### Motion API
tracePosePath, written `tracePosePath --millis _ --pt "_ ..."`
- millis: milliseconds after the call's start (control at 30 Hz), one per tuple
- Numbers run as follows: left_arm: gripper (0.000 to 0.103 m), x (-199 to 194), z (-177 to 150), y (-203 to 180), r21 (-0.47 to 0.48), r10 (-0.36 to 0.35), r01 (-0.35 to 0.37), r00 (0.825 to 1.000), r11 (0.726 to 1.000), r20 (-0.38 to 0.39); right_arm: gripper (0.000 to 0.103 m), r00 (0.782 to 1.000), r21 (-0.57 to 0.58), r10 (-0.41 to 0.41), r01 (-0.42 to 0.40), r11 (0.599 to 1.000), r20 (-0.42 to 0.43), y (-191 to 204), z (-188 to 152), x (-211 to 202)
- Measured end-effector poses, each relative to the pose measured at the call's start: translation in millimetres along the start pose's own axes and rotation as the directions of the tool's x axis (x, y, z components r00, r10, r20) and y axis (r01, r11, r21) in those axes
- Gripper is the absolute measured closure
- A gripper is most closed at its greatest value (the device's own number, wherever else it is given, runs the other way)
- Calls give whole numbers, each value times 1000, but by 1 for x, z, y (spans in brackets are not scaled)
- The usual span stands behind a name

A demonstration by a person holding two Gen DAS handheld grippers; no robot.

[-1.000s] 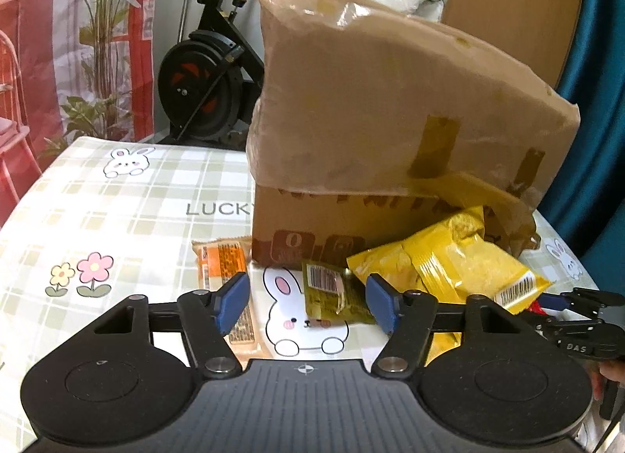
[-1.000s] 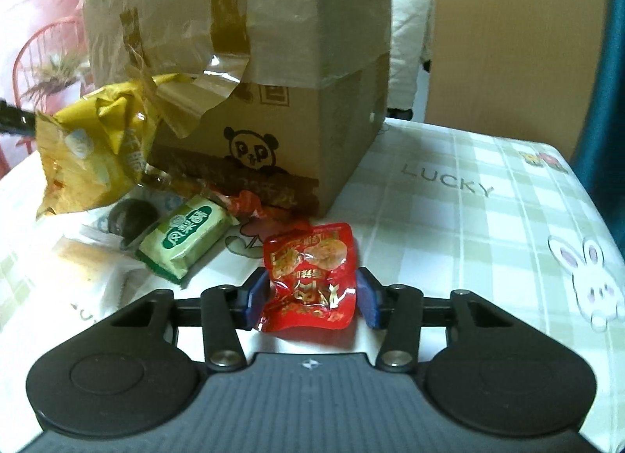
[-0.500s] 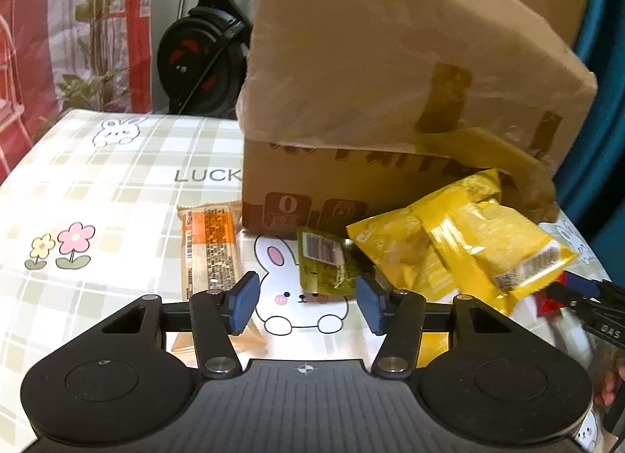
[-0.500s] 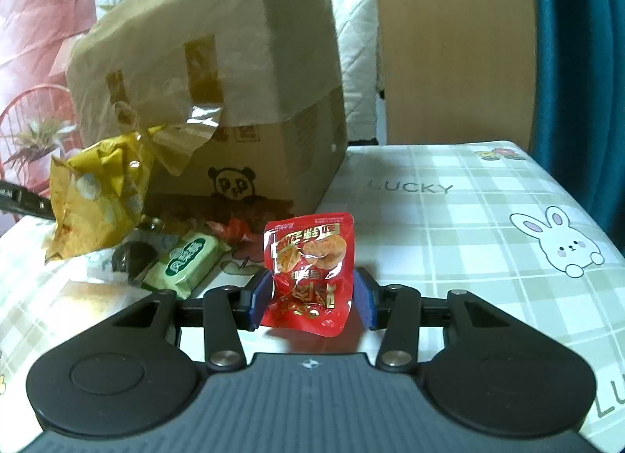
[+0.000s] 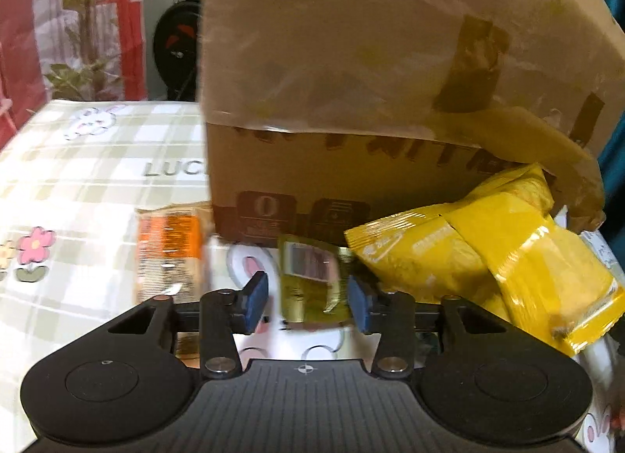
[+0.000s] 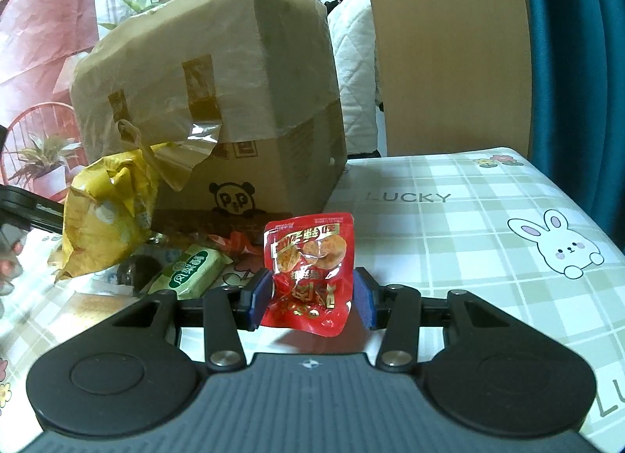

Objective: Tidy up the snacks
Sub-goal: 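Grasp the gold packet with the left tool while the right holds the red packet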

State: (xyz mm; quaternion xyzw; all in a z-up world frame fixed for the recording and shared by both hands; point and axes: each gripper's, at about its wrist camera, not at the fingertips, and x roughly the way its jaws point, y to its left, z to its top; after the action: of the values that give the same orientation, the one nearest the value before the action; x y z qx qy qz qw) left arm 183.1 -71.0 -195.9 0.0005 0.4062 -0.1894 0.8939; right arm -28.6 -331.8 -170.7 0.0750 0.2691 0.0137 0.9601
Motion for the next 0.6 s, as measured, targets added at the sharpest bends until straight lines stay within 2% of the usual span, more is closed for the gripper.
tracePosePath --millis 33,200,233,300,433,600 --pt "41 3 1 -2 1 -10 10 1000 1000 -2 56 1000 1 1 -1 1000 -1 0 0 0" --pt "31 12 2 -13 21 -3 3 1000 1000 -1 56 1000 8 11 -11 1000 -2 -2 0 -1" --pt "24 14 3 -14 20 -9 9 1000 1000 -6 56 1000 8 13 -13 1000 -4 -2 1 0" --pt "18 19 3 -18 25 0 0 1000 1000 -20 56 1000 6 16 -16 1000 -6 -1 1 0" --pt "17 25 1 -23 44 37 -37 999 998 -8 56 1000 3 20 -20 1000 -9 -2 1 1" --pt "18 33 7 -22 16 125 -125 992 992 3 56 1000 3 21 -20 1000 -9 -1 1 1"
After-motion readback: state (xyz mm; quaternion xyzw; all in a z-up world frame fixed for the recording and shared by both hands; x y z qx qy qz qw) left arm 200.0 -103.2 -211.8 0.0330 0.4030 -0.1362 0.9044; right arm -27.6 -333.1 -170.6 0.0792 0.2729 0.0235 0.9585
